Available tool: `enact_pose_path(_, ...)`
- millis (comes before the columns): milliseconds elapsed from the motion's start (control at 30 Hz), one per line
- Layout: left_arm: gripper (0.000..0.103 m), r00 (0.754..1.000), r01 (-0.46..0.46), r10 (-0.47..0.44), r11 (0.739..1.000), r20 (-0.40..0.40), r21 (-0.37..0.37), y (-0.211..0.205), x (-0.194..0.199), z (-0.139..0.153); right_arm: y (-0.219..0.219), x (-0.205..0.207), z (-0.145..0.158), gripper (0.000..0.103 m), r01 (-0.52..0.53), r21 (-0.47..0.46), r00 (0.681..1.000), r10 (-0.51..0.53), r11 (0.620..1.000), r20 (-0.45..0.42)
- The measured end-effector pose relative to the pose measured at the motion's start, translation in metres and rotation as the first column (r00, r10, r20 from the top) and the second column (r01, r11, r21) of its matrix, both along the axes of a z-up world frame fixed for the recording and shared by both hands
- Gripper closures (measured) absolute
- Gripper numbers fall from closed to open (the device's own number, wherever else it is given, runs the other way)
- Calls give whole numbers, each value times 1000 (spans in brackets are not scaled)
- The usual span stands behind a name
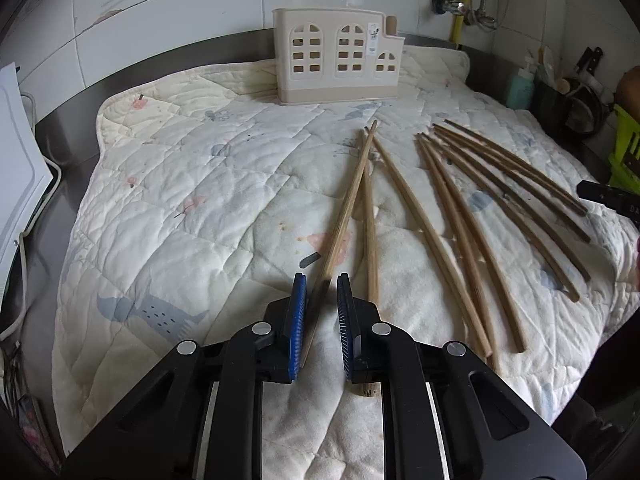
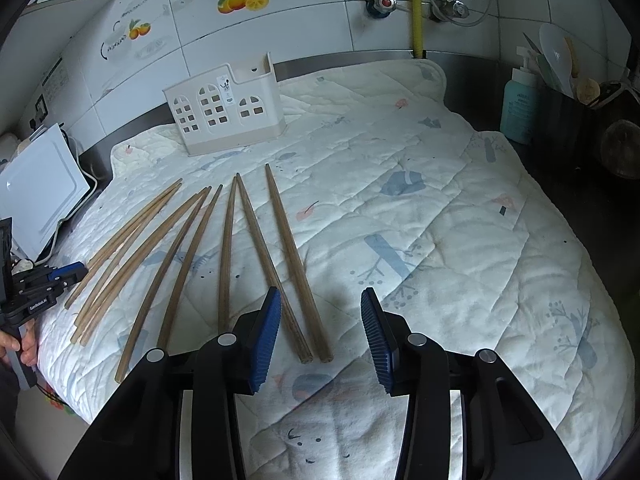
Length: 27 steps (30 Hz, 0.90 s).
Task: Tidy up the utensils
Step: 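Lower the left gripper onto a wooden chopstick and close while the right gripper grasps another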
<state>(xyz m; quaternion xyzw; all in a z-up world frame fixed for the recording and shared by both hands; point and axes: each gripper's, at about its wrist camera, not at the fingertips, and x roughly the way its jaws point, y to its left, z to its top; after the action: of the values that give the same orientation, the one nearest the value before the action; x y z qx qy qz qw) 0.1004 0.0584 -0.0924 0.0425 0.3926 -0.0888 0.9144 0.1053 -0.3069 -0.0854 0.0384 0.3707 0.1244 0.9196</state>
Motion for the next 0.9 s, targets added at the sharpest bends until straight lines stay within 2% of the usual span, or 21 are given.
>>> enact_pose_path(300, 88, 1000, -1, 1, 1000, -22, -8, 0, 5, -1, 2, 8, -5, 70, -23, -19, 1000, 23, 1000, -13)
enact_pose_path(433, 89, 1000, -3, 2, 999, -27, -42, -1, 3, 0, 3, 12, -8, 82, -37, -37, 999, 36, 999, -27)
enact_pose_path(767, 87, 1000, -21, 20, 999, -15, -42, -7, 0, -2, 19, 16, -14, 85, -82, -135, 997, 81, 987, -15)
enact_pose_path(900, 86, 1000, -23, 22, 999, -14, -43, -6, 0, -2, 20, 14, -15, 91, -82, -152, 997, 83, 985, -5)
